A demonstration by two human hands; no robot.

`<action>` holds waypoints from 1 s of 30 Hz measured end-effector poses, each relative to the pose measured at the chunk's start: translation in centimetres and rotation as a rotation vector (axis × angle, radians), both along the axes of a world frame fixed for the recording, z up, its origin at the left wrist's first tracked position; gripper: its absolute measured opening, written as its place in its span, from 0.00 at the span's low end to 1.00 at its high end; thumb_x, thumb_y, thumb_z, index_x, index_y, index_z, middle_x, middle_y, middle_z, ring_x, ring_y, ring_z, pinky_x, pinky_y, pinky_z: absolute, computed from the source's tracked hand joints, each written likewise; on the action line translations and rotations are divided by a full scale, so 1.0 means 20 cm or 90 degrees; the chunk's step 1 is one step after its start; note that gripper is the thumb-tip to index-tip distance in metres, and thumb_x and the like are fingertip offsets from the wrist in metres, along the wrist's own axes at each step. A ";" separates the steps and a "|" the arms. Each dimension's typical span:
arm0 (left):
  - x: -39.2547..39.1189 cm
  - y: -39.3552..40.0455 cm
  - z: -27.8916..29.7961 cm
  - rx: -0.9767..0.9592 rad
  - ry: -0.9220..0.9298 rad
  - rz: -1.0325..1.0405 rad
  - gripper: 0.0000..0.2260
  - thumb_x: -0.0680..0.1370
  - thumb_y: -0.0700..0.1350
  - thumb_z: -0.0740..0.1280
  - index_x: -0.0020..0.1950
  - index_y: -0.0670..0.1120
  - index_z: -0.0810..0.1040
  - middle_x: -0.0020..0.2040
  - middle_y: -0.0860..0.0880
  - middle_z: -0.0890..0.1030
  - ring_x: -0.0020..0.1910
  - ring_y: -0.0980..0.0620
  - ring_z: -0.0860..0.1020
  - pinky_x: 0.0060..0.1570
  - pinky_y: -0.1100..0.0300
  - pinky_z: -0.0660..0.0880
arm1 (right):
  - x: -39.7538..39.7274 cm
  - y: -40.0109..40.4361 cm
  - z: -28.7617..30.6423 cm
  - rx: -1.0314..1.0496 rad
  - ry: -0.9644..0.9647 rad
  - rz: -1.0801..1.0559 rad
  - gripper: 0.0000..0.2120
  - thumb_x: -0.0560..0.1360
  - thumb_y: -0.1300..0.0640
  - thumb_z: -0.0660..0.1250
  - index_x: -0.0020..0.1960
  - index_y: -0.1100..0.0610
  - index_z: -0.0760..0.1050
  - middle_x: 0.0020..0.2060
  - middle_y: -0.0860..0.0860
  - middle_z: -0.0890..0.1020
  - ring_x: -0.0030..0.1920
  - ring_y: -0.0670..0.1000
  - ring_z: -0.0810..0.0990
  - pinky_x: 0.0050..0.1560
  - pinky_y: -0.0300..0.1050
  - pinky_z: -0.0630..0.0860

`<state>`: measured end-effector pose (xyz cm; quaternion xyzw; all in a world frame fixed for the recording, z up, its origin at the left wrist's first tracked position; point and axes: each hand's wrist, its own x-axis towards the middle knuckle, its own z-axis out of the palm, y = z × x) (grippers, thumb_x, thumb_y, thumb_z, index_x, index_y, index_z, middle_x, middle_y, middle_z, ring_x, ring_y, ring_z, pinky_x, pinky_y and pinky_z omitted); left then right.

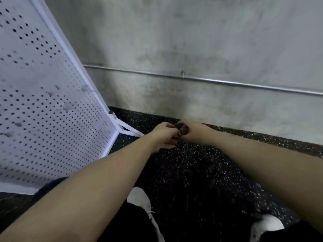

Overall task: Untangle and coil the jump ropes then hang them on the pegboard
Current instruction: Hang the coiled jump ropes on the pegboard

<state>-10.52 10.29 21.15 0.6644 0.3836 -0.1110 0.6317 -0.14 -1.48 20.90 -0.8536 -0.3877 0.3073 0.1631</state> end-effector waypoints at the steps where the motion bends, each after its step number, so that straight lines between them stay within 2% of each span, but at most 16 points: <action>1: 0.03 -0.02 -0.10 -0.002 0.030 -0.019 0.11 0.83 0.45 0.67 0.64 0.46 0.74 0.50 0.45 0.80 0.40 0.50 0.80 0.51 0.49 0.82 | 0.03 -0.05 -0.10 -0.027 0.022 -0.014 0.31 0.76 0.50 0.72 0.76 0.51 0.65 0.64 0.53 0.78 0.58 0.54 0.80 0.57 0.48 0.78; 4: 0.10 -0.10 -0.38 0.020 0.102 -0.066 0.10 0.82 0.45 0.68 0.62 0.47 0.75 0.49 0.45 0.80 0.42 0.49 0.80 0.54 0.48 0.81 | 0.11 -0.19 -0.38 -0.092 0.086 -0.050 0.32 0.78 0.49 0.71 0.77 0.52 0.63 0.67 0.54 0.76 0.56 0.52 0.77 0.51 0.43 0.73; 6: 0.14 -0.17 -0.56 0.030 0.147 -0.094 0.09 0.82 0.45 0.68 0.61 0.47 0.75 0.51 0.45 0.80 0.45 0.49 0.80 0.50 0.51 0.82 | 0.15 -0.28 -0.56 -0.132 0.122 -0.080 0.32 0.78 0.49 0.71 0.78 0.52 0.62 0.67 0.54 0.75 0.54 0.50 0.75 0.50 0.41 0.70; 9: 0.20 -0.26 -0.79 0.036 0.175 -0.144 0.09 0.81 0.45 0.69 0.59 0.49 0.73 0.50 0.48 0.77 0.45 0.52 0.77 0.42 0.57 0.78 | 0.21 -0.39 -0.77 -0.180 0.160 -0.128 0.31 0.78 0.50 0.70 0.78 0.53 0.62 0.66 0.54 0.75 0.53 0.51 0.76 0.47 0.42 0.73; 12: 0.27 -0.34 -1.00 0.081 0.169 -0.250 0.15 0.78 0.47 0.72 0.62 0.49 0.72 0.53 0.48 0.77 0.48 0.50 0.77 0.47 0.57 0.76 | 0.25 -0.48 -0.95 -0.234 0.191 -0.164 0.30 0.78 0.51 0.70 0.76 0.54 0.65 0.64 0.54 0.76 0.53 0.51 0.76 0.43 0.40 0.71; 14: 0.32 -0.39 -1.10 0.108 0.160 -0.296 0.20 0.76 0.49 0.74 0.64 0.49 0.71 0.57 0.47 0.79 0.52 0.49 0.79 0.50 0.56 0.75 | 0.26 -0.52 -1.04 -0.260 0.209 -0.179 0.28 0.77 0.51 0.71 0.75 0.54 0.68 0.63 0.54 0.77 0.53 0.51 0.76 0.44 0.40 0.70; 17: 0.38 -0.45 -1.21 0.118 0.150 -0.339 0.27 0.72 0.50 0.78 0.66 0.49 0.69 0.60 0.47 0.78 0.53 0.49 0.78 0.51 0.56 0.75 | 0.28 -0.54 -1.11 -0.221 0.222 -0.207 0.22 0.78 0.57 0.67 0.72 0.54 0.72 0.59 0.53 0.79 0.51 0.51 0.75 0.47 0.40 0.69; 20: 0.40 -0.50 -1.29 0.155 0.169 -0.391 0.36 0.71 0.52 0.80 0.74 0.51 0.65 0.66 0.48 0.75 0.59 0.48 0.78 0.57 0.53 0.77 | 0.31 -0.54 -1.13 -0.160 0.257 -0.261 0.21 0.78 0.63 0.61 0.69 0.52 0.75 0.55 0.50 0.81 0.47 0.49 0.78 0.41 0.40 0.72; 22: 0.40 -0.55 -1.32 0.206 0.191 -0.416 0.38 0.72 0.51 0.78 0.76 0.52 0.61 0.67 0.48 0.72 0.62 0.45 0.77 0.57 0.52 0.76 | 0.32 -0.54 -1.12 -0.117 0.287 -0.306 0.20 0.77 0.66 0.59 0.65 0.54 0.78 0.51 0.51 0.82 0.44 0.47 0.79 0.39 0.38 0.73; 25: 0.39 -0.57 -1.32 0.244 0.207 -0.352 0.39 0.73 0.51 0.77 0.77 0.50 0.58 0.68 0.45 0.71 0.63 0.43 0.76 0.56 0.52 0.74 | 0.30 -0.54 -1.09 -0.047 0.323 -0.357 0.17 0.78 0.67 0.59 0.60 0.53 0.78 0.54 0.55 0.84 0.40 0.46 0.78 0.40 0.39 0.75; 28: 0.40 -0.48 -1.25 0.187 0.167 -0.224 0.44 0.71 0.53 0.77 0.78 0.49 0.54 0.65 0.47 0.75 0.59 0.45 0.78 0.56 0.53 0.76 | 0.26 -0.49 -1.01 0.044 0.286 -0.367 0.15 0.79 0.65 0.60 0.57 0.49 0.78 0.53 0.48 0.83 0.33 0.40 0.77 0.31 0.33 0.71; 30: 0.41 -0.39 -1.15 0.127 0.120 -0.126 0.43 0.71 0.54 0.77 0.78 0.50 0.55 0.61 0.49 0.77 0.55 0.50 0.79 0.53 0.54 0.76 | 0.24 -0.42 -0.93 0.119 0.244 -0.372 0.13 0.78 0.65 0.62 0.55 0.49 0.78 0.51 0.47 0.83 0.36 0.42 0.79 0.33 0.35 0.73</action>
